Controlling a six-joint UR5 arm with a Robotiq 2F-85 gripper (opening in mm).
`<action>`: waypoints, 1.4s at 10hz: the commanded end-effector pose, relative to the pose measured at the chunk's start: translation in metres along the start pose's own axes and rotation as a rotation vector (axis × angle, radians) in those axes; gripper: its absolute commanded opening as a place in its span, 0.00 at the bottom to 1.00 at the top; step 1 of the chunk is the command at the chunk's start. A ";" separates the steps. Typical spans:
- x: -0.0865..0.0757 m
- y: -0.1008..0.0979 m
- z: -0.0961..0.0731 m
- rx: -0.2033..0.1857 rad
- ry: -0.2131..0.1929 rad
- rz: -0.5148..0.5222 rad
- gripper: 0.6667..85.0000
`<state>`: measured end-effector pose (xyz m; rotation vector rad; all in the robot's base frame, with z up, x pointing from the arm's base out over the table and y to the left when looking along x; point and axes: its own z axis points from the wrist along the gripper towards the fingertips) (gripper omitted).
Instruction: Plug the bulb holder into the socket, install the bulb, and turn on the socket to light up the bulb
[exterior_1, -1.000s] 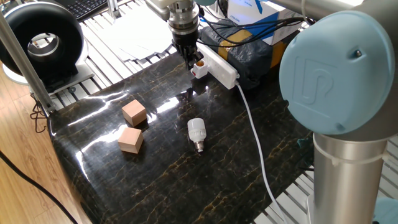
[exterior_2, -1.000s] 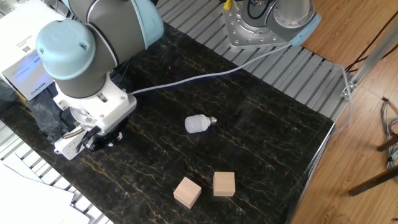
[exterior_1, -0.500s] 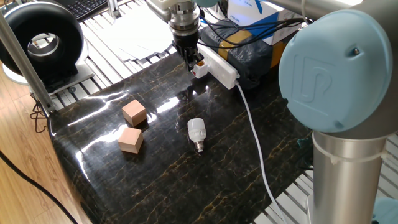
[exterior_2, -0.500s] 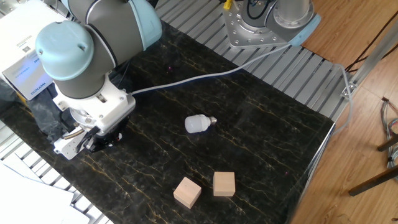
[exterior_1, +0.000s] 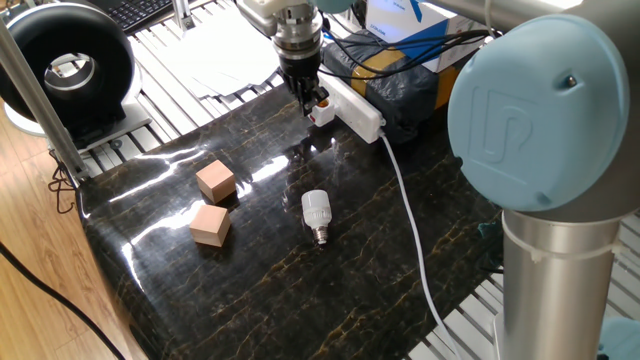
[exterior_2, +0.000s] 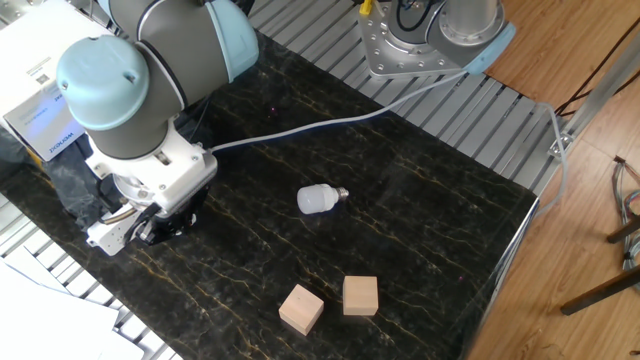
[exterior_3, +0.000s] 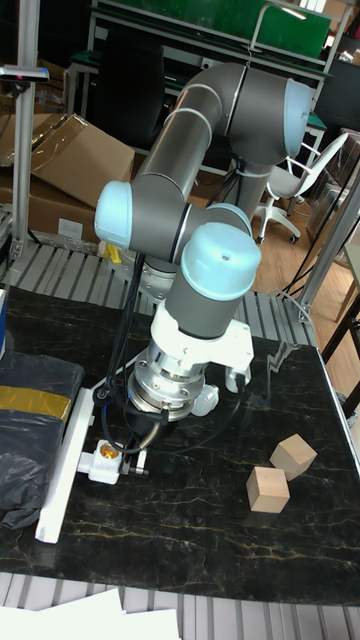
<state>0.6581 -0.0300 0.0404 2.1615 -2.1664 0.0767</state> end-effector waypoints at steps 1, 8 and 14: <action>-0.001 0.001 -0.001 -0.006 -0.011 0.005 0.00; 0.001 0.002 -0.002 -0.003 -0.011 0.002 0.00; 0.004 0.001 0.000 0.005 0.000 -0.005 0.00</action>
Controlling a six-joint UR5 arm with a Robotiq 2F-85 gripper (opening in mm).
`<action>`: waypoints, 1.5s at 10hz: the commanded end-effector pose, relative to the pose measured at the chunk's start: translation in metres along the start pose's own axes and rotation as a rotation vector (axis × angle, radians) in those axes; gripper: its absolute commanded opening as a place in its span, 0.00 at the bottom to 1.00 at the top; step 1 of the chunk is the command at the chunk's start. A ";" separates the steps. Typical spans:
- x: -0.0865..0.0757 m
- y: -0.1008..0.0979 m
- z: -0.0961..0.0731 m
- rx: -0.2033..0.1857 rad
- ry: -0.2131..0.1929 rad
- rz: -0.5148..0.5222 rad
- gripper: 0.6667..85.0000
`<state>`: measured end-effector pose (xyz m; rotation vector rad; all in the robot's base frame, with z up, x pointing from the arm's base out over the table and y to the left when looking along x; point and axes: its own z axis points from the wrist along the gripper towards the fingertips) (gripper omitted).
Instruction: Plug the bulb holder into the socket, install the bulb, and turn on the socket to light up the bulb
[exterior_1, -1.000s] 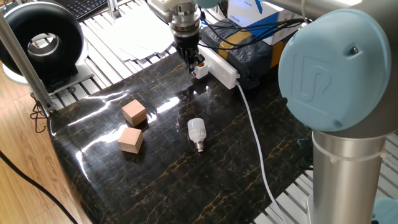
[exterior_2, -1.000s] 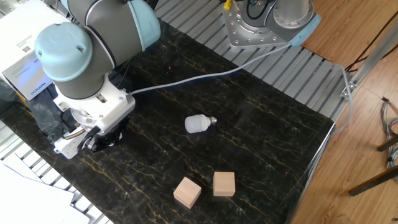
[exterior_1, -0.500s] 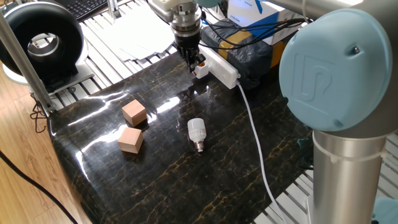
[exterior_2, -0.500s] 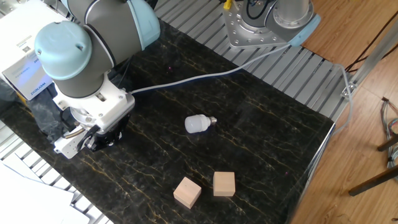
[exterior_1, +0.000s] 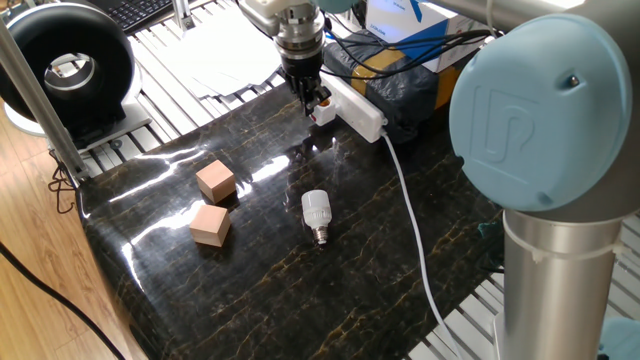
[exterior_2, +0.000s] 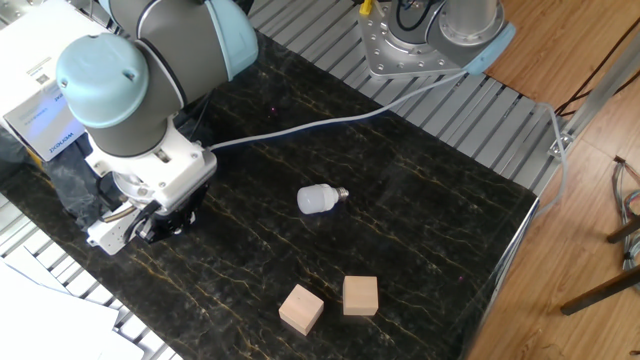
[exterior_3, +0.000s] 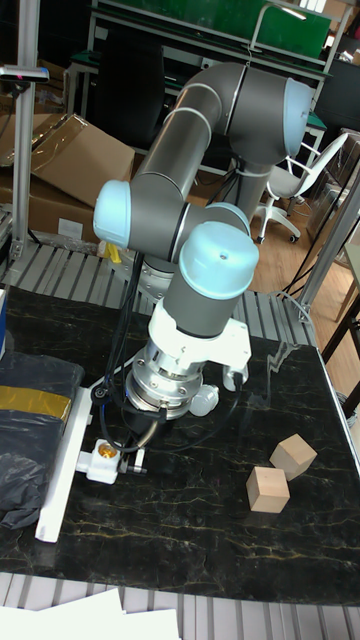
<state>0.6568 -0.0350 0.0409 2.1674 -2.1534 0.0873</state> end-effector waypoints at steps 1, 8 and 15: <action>-0.002 0.000 0.001 0.003 -0.008 0.005 0.00; -0.014 0.000 -0.004 0.002 -0.046 0.000 0.04; -0.053 0.051 -0.050 -0.128 -0.151 0.112 0.37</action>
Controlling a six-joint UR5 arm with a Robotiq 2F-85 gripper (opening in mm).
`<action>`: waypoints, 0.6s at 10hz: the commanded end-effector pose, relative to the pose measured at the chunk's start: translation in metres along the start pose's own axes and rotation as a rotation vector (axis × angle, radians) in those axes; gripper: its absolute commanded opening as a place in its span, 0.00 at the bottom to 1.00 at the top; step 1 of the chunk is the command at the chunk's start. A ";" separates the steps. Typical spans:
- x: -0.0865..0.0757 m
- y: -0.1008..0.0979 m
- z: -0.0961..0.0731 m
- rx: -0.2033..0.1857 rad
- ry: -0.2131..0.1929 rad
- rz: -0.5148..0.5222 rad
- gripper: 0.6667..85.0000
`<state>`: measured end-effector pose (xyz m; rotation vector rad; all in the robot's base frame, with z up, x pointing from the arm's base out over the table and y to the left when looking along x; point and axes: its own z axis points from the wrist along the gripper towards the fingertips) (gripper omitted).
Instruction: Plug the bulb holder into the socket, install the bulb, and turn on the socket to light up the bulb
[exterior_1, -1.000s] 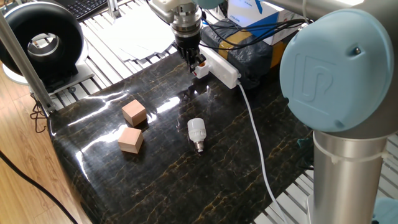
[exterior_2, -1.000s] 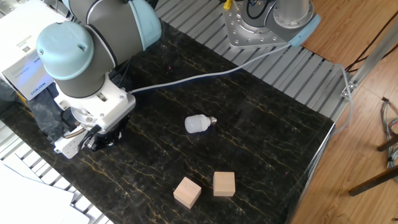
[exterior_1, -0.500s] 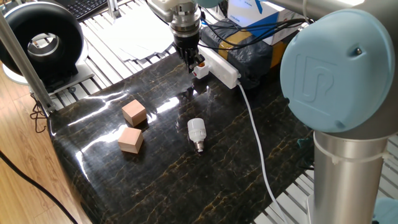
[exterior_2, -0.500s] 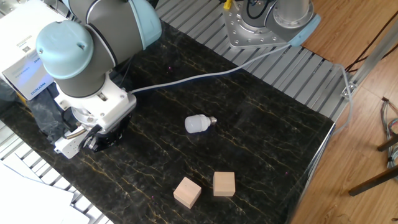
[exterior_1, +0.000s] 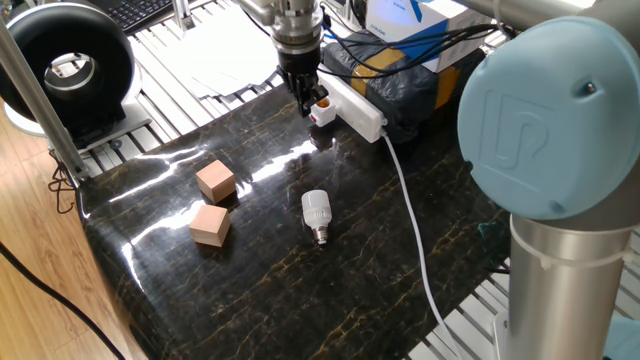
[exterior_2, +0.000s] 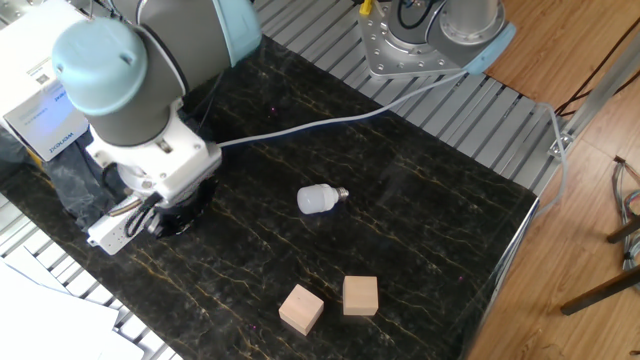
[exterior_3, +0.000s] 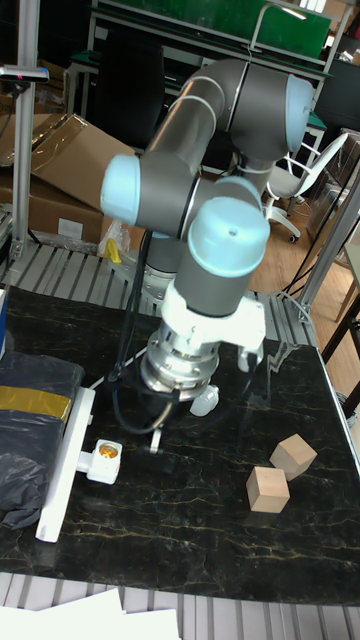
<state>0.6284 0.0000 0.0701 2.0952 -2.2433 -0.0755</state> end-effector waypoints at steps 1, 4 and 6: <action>-0.041 0.041 -0.018 -0.110 -0.135 0.024 0.38; -0.082 0.060 -0.027 -0.173 -0.312 -0.151 0.66; -0.062 0.051 -0.021 -0.132 -0.238 -0.192 0.67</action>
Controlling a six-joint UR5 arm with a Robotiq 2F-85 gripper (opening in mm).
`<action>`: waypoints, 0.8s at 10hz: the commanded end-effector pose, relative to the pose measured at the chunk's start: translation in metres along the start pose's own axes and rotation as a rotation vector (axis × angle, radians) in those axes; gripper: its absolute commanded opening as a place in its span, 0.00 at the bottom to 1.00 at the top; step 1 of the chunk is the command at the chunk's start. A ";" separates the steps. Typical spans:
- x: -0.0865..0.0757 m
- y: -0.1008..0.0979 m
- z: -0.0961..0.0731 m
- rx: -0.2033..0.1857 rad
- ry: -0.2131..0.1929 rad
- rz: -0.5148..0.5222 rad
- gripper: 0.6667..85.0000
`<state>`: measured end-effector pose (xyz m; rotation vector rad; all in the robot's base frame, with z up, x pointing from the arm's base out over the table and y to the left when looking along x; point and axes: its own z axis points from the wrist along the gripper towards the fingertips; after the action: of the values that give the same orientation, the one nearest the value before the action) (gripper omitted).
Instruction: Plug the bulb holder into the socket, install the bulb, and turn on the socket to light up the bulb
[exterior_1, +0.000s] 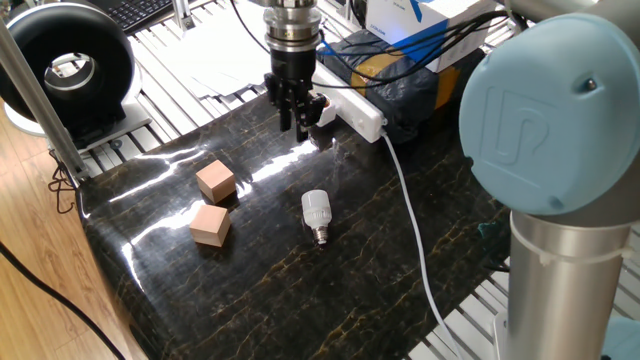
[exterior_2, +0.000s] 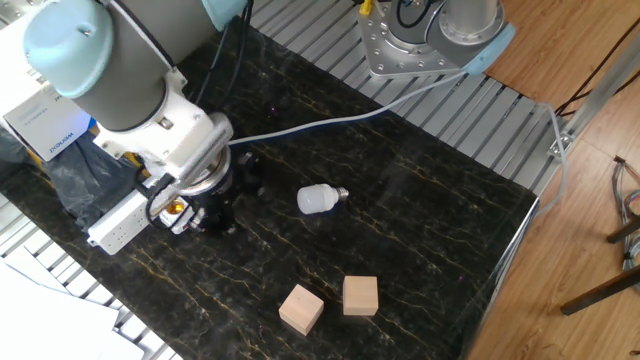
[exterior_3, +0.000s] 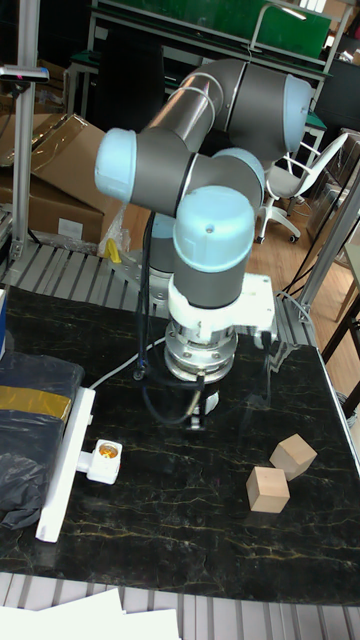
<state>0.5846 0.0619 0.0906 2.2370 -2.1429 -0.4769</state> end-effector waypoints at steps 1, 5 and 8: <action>-0.005 0.000 0.001 0.010 -0.040 -0.120 0.67; -0.007 0.031 0.008 -0.044 -0.188 -0.304 0.68; 0.012 0.045 0.024 -0.115 -0.150 -0.315 0.63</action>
<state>0.5502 0.0569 0.0813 2.5329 -1.8418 -0.7061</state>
